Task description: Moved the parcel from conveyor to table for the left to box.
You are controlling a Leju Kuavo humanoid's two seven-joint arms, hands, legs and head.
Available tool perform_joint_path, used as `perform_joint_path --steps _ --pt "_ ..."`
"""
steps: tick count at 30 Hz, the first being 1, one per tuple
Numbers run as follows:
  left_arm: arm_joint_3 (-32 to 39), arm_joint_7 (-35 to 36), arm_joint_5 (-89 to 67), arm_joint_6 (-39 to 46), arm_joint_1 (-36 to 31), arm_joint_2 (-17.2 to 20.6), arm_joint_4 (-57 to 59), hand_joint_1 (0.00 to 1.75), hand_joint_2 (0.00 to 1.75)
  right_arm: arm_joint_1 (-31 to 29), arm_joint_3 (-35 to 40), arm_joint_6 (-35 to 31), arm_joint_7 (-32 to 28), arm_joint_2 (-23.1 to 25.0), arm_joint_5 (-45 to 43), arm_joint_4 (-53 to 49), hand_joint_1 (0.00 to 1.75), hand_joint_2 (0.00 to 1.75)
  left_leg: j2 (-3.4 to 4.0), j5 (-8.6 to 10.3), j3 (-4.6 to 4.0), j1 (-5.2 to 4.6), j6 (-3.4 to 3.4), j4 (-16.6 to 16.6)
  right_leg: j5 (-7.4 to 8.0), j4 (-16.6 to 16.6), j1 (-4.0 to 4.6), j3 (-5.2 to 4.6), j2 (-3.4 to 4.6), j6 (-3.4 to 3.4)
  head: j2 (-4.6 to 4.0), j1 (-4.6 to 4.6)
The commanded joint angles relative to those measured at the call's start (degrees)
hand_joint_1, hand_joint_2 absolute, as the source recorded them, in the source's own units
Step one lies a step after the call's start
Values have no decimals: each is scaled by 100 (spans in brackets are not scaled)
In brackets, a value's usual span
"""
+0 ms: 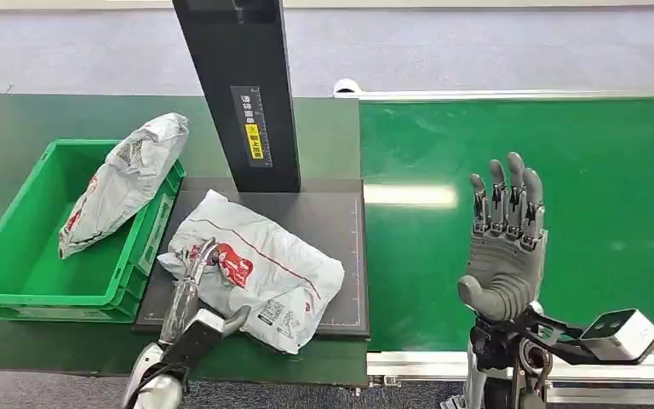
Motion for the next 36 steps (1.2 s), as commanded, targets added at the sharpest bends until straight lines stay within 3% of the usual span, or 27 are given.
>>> perform_joint_path --steps 1,2,3,4,25,28,31,34,36 --pt "78 365 -528 115 -499 152 1266 0 175 -80 -80 -95 2 -9 6 275 0 175 -1 8 15 -2 2 -16 6 -15 0 15 -8 -2 0 2" --pt "82 366 -529 92 -517 157 1330 0 175 -77 -96 -108 2 0 12 256 0 175 0 4 11 -2 1 -10 3 -9 -1 11 -4 -1 0 0" --pt "83 364 -529 65 -555 159 1390 157 175 -66 -130 -136 2 17 22 214 0 175 1 2 9 -1 1 -7 1 -6 0 9 -3 -1 0 2" --pt "79 354 -540 57 -577 159 1410 175 175 -48 -135 -137 2 19 23 194 0 175 0 6 16 -2 2 -16 4 -15 0 17 -7 -1 0 2" --pt "189 166 -390 113 -719 86 1466 175 175 164 -261 -183 2 43 -24 -26 0 175 0 6 18 -3 2 -15 4 -14 -1 18 -6 -1 0 0" --pt "369 -527 594 35 -297 -36 219 175 175 244 -282 -221 2 27 -40 -28 0 175 3 5 18 -1 3 -14 5 -15 1 18 -4 -1 0 2" --pt "369 -527 594 35 -297 -36 219 175 175 244 -282 -221 2 27 -40 -28 0 175 9 -1 7 2 2 -2 2 -5 4 7 2 0 0 0" --pt "309 -560 813 -39 26 -59 -625 175 175 286 -286 -235 2 -1 -58 -46 0 175 8 -1 8 0 3 -4 -1 -5 1 7 -1 0 0 2" --pt "-236 -758 1551 674 376 233 -1876 175 175 323 -357 -214 2 29 -106 -97 0 175 14 -3 7 3 3 -3 2 -7 5 6 7 -1 0 0"
